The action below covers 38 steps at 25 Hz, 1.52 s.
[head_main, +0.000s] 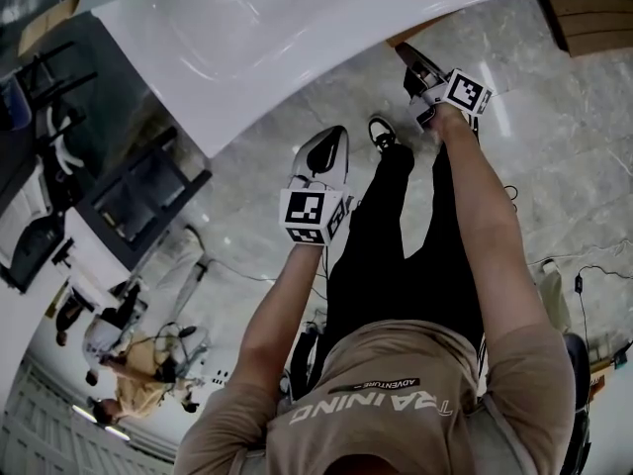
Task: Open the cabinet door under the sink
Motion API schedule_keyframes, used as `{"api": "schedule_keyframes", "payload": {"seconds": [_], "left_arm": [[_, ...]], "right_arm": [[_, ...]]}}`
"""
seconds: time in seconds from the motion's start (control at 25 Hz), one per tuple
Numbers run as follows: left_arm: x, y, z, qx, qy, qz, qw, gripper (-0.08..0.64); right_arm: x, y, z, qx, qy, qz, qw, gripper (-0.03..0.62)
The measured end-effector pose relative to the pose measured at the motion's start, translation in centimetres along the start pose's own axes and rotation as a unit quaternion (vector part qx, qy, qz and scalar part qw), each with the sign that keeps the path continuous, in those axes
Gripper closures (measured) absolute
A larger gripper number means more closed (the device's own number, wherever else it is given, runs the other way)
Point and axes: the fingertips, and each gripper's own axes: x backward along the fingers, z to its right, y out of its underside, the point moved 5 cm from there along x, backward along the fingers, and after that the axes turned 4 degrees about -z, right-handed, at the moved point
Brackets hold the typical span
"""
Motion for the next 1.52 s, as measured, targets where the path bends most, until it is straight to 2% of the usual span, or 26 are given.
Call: {"api": "schedule_keyframes", "payload": {"seconds": [0.08, 0.12, 0.2, 0.44, 0.76, 0.92, 1.04, 1.28, 1.44, 1.52], "left_arm": [[0.0, -0.1, 0.6, 0.006, -0.002, 0.003, 1.0, 0.545], [-0.1, -0.2, 1.0, 0.008, -0.001, 0.004, 1.0, 0.544], [-0.3, -0.3, 2.0, 0.008, 0.0, 0.006, 0.9999, 0.545], [-1.1, -0.1, 4.9, 0.026, -0.004, 0.012, 0.9996, 0.545], [-1.1, 0.2, 8.6, 0.028, -0.011, 0.009, 0.9995, 0.543], [-1.0, 0.0, 9.9, 0.028, -0.014, 0.007, 0.9995, 0.545], [-1.4, -0.3, 11.0, 0.029, -0.017, 0.008, 0.9994, 0.543], [-2.7, -1.4, 12.8, 0.028, -0.018, 0.009, 0.9994, 0.543], [-3.9, -1.8, 14.0, 0.028, -0.017, 0.004, 0.9995, 0.543], [-4.4, -2.0, 14.8, 0.028, -0.014, 0.003, 0.9995, 0.543]], "right_arm": [[0.5, 0.3, 0.3, -0.001, 0.019, -0.015, 1.0, 0.505], [0.8, 0.4, 0.3, -0.008, 0.018, -0.022, 1.0, 0.505], [1.3, 0.7, -0.2, -0.016, -0.011, -0.03, 0.999, 0.505], [5.3, 0.9, 0.6, 0.008, -0.014, -0.059, 0.998, 0.505], [9.0, 0.3, 1.1, 0.016, -0.032, -0.118, 0.992, 0.505], [10.9, -0.1, 1.2, 0.032, -0.027, -0.148, 0.988, 0.505], [12.5, -0.1, 1.5, 0.013, -0.032, -0.166, 0.986, 0.505], [15.9, -1.4, 2.2, 0.005, -0.047, -0.191, 0.98, 0.505], [17.9, -3.0, 2.8, 0.049, -0.036, -0.219, 0.974, 0.505], [18.9, -3.8, 3.3, 0.054, -0.036, -0.223, 0.973, 0.505]]}}
